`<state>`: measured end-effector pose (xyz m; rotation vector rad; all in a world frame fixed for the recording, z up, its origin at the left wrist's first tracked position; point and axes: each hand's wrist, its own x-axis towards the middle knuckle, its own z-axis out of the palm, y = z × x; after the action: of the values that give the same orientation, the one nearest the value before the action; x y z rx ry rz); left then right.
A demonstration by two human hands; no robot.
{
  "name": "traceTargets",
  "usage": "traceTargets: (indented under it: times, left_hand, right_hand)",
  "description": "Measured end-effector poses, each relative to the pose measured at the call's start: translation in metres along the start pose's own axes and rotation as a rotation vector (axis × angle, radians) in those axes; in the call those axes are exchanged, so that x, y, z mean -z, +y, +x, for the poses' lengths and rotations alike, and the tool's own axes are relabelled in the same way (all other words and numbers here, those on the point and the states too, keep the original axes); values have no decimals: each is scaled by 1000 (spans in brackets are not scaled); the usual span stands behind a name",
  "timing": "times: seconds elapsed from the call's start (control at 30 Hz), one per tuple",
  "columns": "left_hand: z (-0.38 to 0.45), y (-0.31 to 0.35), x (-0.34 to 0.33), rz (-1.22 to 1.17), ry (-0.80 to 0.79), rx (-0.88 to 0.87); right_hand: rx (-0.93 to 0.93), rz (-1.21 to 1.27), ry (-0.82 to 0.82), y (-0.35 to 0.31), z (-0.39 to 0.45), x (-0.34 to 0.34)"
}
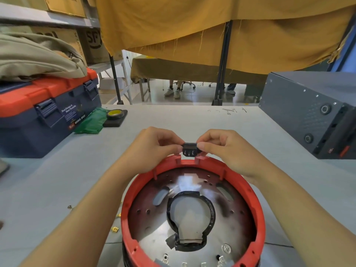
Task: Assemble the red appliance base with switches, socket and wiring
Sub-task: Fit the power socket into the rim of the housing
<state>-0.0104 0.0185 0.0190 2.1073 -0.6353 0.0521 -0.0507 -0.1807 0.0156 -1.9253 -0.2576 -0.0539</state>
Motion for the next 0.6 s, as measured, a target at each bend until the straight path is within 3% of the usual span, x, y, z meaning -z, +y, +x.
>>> traceTargets:
  times: [0.23,0.6]
  left_hand:
    - [2,-5,-8,-4,51,65]
    - [1,-8,1,-16,-38,128]
  right_hand:
    - [90,-322,-68,-8,15,-2]
    - [98,-364,-115,-7,15,-1]
